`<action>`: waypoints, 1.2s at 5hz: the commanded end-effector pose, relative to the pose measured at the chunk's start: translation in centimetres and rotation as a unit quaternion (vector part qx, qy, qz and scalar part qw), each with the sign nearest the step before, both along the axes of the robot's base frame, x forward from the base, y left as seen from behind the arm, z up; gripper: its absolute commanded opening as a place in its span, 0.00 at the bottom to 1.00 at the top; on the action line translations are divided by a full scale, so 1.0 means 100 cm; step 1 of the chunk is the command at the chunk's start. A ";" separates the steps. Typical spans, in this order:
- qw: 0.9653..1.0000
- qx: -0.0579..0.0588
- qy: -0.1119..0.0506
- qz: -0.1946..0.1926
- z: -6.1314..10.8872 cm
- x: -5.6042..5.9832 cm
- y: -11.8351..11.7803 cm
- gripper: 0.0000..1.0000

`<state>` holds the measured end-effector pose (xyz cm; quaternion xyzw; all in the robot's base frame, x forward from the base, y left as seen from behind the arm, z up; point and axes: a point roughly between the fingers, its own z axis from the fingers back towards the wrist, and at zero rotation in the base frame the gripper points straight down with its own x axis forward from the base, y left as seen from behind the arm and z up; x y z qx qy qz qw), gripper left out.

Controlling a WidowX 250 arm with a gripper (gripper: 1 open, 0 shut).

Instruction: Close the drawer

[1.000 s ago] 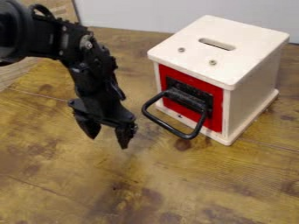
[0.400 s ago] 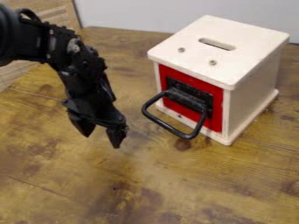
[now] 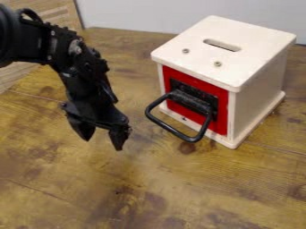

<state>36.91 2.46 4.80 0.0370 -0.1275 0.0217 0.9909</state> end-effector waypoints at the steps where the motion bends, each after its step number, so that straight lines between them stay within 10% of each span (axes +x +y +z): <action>1: 0.999 0.000 -0.040 0.014 0.027 0.005 0.007 1.00; 2: 0.999 -0.003 -0.037 0.001 0.023 0.003 0.007 0.00; 3: 0.999 -0.006 -0.036 -0.010 0.024 0.003 0.006 1.00; 6: 0.998 -0.014 -0.029 -0.052 0.026 0.005 -0.015 1.00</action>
